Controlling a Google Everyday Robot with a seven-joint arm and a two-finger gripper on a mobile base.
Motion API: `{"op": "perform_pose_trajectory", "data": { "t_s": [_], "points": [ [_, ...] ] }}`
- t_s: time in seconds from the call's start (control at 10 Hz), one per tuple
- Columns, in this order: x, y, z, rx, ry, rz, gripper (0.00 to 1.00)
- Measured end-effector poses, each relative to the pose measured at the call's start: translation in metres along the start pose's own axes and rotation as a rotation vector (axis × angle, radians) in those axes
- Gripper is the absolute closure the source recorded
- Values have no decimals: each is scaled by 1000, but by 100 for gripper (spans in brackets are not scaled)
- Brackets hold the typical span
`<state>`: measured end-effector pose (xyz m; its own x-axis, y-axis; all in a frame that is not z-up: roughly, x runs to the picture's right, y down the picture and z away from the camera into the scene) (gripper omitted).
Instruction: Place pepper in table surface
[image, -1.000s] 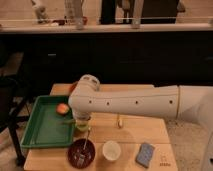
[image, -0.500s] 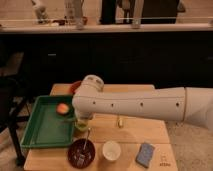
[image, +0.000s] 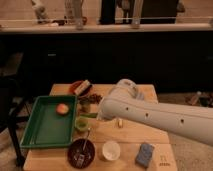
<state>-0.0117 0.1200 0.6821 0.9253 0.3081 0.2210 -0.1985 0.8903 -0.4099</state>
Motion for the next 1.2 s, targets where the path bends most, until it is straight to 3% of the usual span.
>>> {"op": "perform_pose_trajectory", "data": {
  "t_s": [0.3,0.9,1.2],
  "points": [
    [37,-11,13,-11,-27,89,100],
    [118,-37,19,0,-18,242,100],
    [146,-40,24,6,-19,310,100]
  ]
}}
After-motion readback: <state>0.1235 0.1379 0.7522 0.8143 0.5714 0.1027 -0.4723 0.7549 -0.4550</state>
